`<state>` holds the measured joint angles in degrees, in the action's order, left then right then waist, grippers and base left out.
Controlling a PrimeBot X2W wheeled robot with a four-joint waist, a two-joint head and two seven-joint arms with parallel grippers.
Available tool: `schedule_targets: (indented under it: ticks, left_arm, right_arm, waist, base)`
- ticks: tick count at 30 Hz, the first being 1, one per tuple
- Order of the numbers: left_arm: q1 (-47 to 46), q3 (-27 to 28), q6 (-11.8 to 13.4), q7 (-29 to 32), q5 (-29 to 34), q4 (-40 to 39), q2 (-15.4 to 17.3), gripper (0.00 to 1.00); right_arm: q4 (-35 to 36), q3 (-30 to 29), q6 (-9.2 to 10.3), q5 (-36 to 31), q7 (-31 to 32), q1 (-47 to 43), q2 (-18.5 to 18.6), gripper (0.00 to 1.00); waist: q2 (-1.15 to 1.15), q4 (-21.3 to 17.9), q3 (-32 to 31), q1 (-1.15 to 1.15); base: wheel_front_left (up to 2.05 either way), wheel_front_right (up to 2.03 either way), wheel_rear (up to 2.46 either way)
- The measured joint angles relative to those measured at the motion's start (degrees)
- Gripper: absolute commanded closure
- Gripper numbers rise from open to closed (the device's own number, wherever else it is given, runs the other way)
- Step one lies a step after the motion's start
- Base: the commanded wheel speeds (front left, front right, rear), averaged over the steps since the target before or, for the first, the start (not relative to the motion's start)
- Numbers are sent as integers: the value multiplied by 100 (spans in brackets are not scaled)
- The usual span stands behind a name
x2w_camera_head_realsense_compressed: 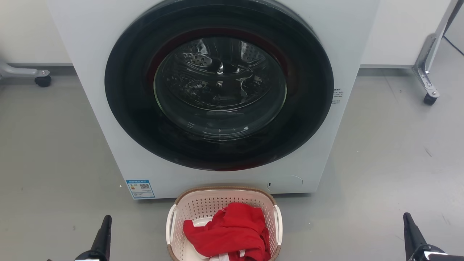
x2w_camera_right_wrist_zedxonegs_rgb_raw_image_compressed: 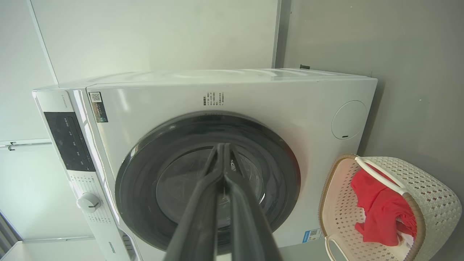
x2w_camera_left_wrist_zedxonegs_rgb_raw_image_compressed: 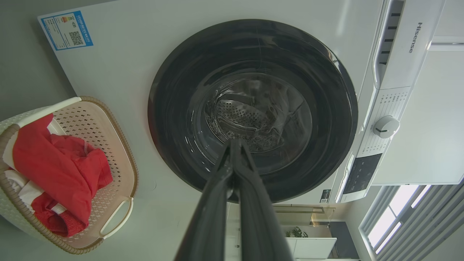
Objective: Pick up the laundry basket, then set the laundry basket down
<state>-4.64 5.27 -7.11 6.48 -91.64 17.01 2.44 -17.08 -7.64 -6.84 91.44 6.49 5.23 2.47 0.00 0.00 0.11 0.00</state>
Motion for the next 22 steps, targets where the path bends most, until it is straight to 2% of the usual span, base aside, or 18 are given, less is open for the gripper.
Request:
schedule_targets:
  ticks: [22]
  left_arm:
    - [0, 0, 0, 0, -1, -2, 0, 100]
  right_arm:
    - [2, 0, 0, 0, 0, 0, 0, 100]
  waist:
    - [0, 0, 0, 0]
  base:
    - [0, 0, 0]
